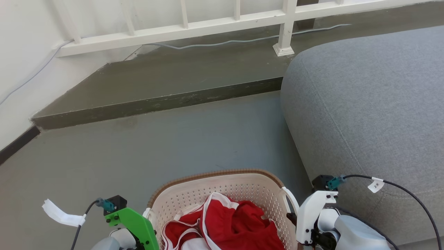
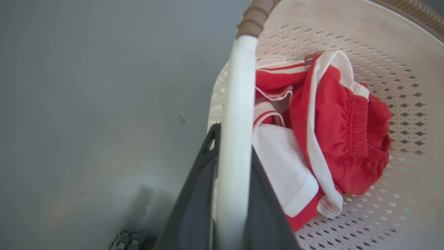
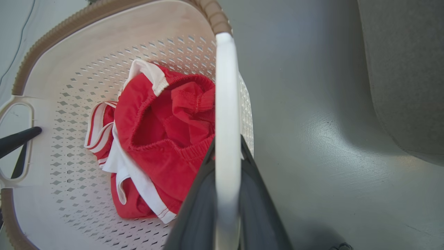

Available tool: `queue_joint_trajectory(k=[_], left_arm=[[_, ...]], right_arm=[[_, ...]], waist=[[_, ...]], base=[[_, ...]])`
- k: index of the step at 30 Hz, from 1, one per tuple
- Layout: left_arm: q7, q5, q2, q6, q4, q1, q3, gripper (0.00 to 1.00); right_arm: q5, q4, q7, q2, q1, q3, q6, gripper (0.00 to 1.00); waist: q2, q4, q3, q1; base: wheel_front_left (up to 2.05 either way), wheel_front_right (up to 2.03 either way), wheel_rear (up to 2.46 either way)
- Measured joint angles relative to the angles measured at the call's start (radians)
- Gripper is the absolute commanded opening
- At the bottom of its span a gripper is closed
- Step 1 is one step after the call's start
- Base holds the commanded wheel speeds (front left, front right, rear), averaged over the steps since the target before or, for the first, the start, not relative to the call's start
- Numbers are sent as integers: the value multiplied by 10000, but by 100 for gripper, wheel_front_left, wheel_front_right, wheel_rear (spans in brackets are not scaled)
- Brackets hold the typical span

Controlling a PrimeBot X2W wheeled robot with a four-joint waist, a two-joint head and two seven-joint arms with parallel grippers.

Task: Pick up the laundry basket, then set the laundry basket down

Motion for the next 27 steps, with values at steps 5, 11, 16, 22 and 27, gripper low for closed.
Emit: queue_joint_trajectory(k=[5, 11, 16, 22, 27], left_arm=[[-2, -15, 4, 0, 0, 2, -23, 0], [-2, -77, 10, 2, -2, 7, -67, 0], [-38, -79, 12, 2, -12, 8, -121, 0], [-186, -77, 27, 0, -73, -11, -171, 0], [-414, -71, 33, 2, -142, -79, -201, 0]], right_arm=[[12, 4, 0, -2, -1, 44, 0, 0], [128, 10, 0, -10, -1, 117, -2, 0], [157, 27, -59, -12, -6, 150, -2, 0], [155, 31, -274, -12, -85, 157, -8, 0], [138, 35, -499, -6, -331, 169, -61, 0]], waist=[[0, 13, 3, 0], [0, 21, 17, 0], [0, 21, 54, 0], [0, 21, 277, 0], [0, 20, 580, 0]], base=[[0, 0, 0], [0, 0, 0], [0, 0, 0], [0, 0, 0], [0, 0, 0]])
